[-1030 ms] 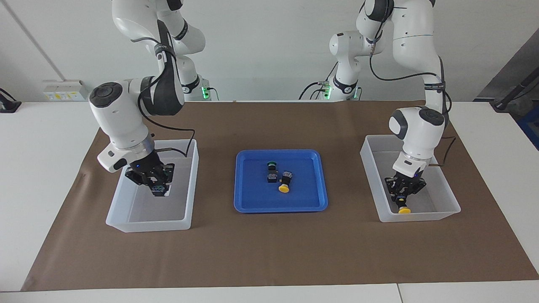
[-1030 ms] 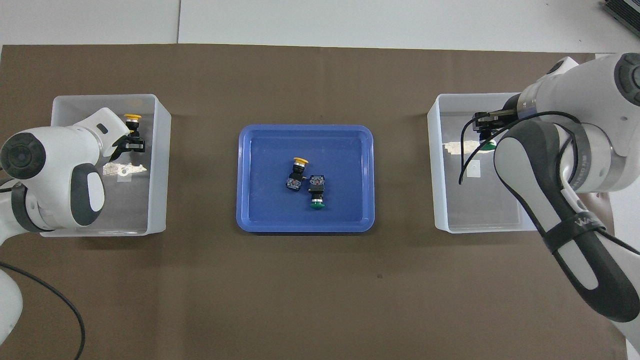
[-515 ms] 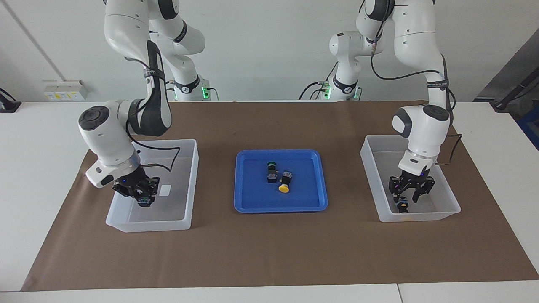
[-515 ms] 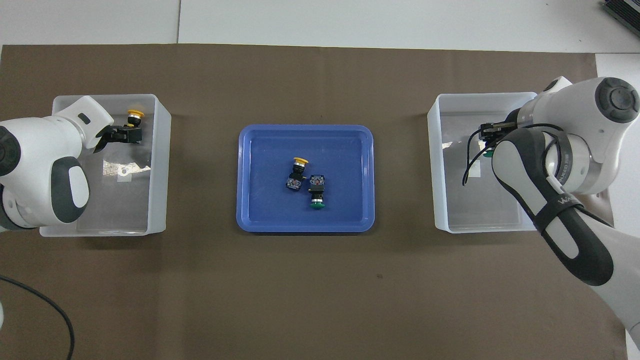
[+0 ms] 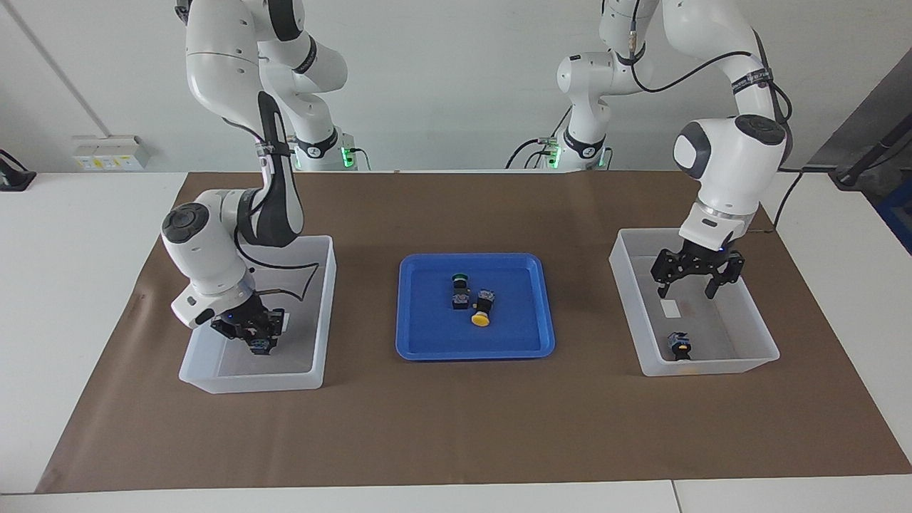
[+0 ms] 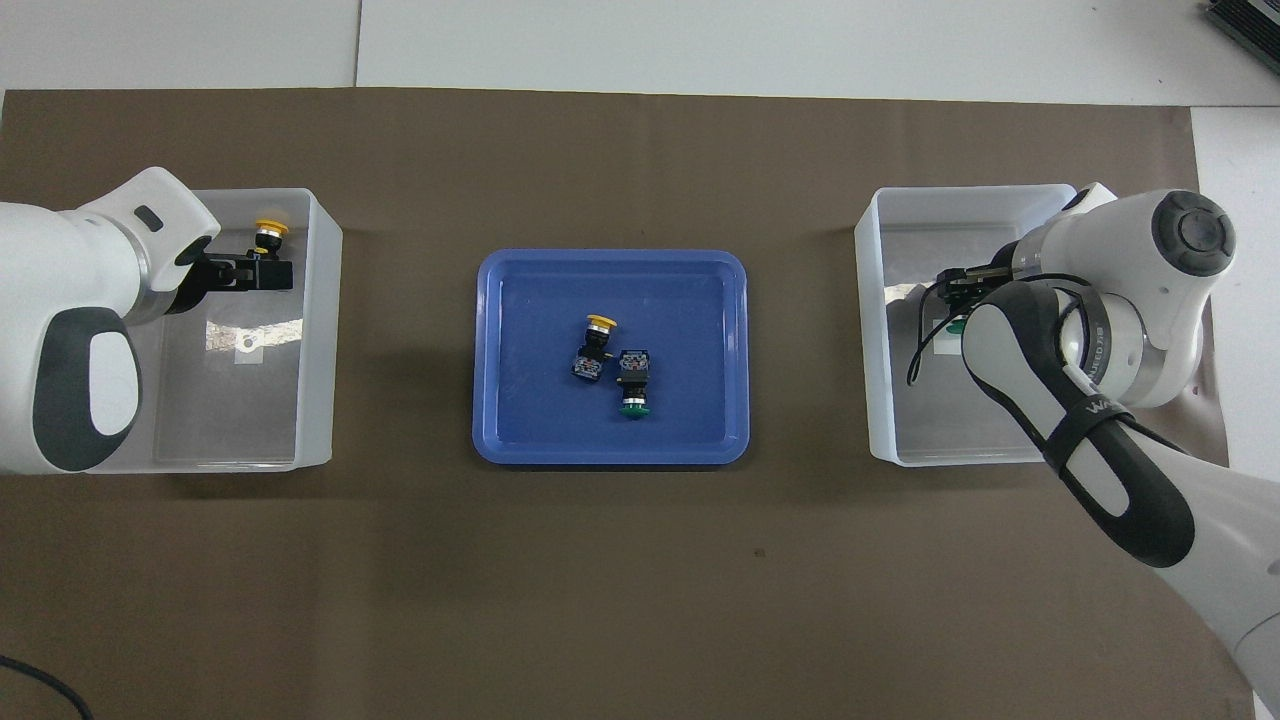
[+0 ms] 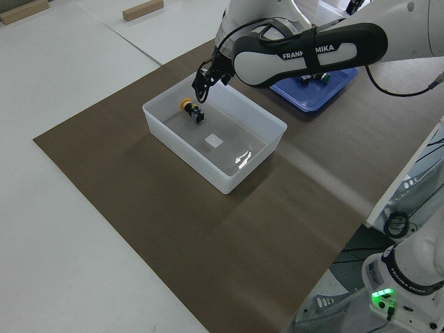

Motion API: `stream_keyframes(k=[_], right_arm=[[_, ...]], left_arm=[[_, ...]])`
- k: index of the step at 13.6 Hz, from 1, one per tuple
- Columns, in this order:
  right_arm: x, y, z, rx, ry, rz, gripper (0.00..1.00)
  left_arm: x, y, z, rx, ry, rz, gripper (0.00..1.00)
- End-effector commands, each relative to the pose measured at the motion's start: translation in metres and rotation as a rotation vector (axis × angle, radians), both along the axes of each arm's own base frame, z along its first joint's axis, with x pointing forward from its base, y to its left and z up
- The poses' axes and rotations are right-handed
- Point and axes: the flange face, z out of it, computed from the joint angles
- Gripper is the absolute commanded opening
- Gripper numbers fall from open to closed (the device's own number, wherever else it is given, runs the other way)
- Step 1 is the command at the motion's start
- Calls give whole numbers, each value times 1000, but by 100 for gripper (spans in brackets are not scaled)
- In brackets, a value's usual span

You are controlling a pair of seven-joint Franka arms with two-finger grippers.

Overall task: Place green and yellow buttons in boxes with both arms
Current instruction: 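Open the left gripper in its bin while the right gripper releases green, then grasp another yellow button with the left gripper while the right gripper returns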

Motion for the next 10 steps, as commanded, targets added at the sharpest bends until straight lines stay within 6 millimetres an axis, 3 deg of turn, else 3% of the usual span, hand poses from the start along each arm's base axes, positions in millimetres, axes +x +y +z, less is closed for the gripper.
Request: stream_keyframes(k=[1, 6, 10], right_arm=[[-2, 7, 28, 18, -31, 7, 100], [-7, 9, 88, 31, -33, 12, 100], [-12, 17, 141, 40, -3, -37, 100]], left_arm=[[-4, -53, 0, -9, 23, -15, 100], [-33, -153, -7, -11, -3, -199, 100], [-58, -204, -22, -61, -105, -261, 100]])
